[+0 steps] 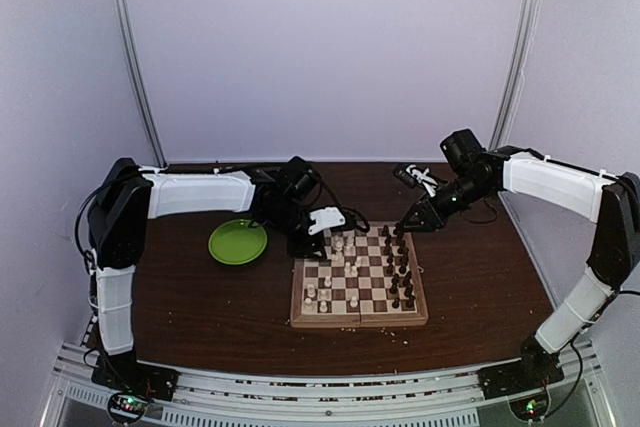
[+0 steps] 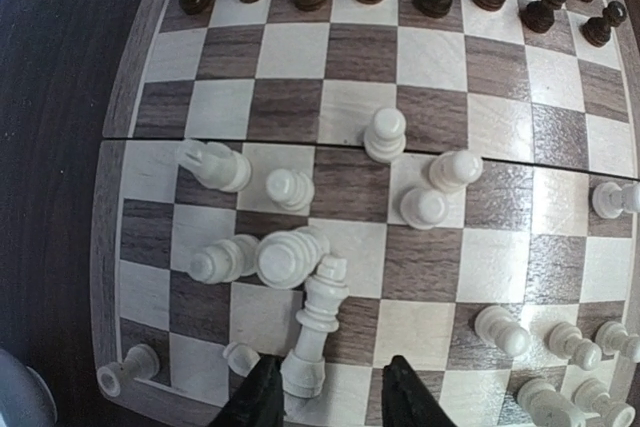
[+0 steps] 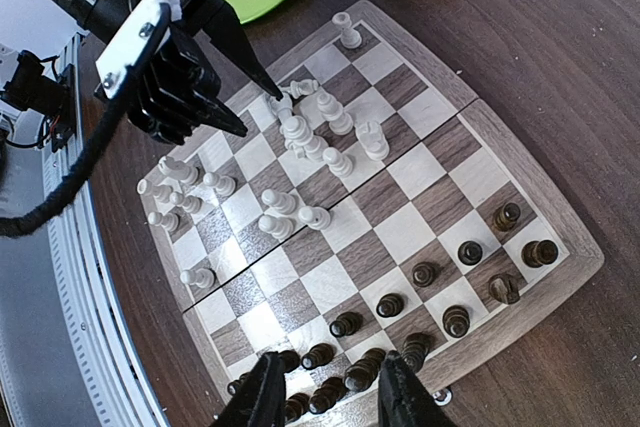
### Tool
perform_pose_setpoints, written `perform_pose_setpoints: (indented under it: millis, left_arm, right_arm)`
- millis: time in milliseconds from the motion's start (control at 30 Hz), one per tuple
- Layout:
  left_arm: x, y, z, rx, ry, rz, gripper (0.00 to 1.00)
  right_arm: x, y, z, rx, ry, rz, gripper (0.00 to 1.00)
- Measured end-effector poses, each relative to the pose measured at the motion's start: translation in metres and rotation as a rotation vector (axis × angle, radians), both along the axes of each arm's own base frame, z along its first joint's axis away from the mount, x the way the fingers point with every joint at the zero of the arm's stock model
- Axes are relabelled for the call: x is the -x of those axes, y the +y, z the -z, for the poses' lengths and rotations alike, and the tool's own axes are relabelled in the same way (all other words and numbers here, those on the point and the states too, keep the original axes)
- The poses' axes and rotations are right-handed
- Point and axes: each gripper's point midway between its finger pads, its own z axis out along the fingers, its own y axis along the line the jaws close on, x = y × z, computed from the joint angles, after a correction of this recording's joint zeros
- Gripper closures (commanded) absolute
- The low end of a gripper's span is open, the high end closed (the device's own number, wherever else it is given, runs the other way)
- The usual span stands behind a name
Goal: Set up the chess pieces on the board
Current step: Pick up the chess pile from the chessboard.
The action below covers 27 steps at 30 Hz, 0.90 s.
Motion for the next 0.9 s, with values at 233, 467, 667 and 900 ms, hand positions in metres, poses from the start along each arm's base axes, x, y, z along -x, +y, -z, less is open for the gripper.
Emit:
perform_pose_setpoints:
  millis: [233,467,667,900]
  left_arm:
    - [-0.002,0.001,0.018,-0.034,0.014,0.010,0.69]
    - [-0.005,0.002,0.030,-0.059,0.018,0.013,0.73]
    - [-0.005,0.002,0.033,-0.063,0.022,0.011,0.82]
    - [-0.005,-0.001,0.031,-0.028,0.020,0.003,0.89]
  right_arm:
    - [0.000,0.000,0.001,0.001,0.003,0.000,0.68]
    - [0.000,0.000,0.004,0.005,0.013,0.000,0.68]
    - [0.001,0.001,0.004,0.000,0.018,-0.001,0.68]
    - [0.002,0.002,0.005,-0.010,0.035,-0.001,0.68]
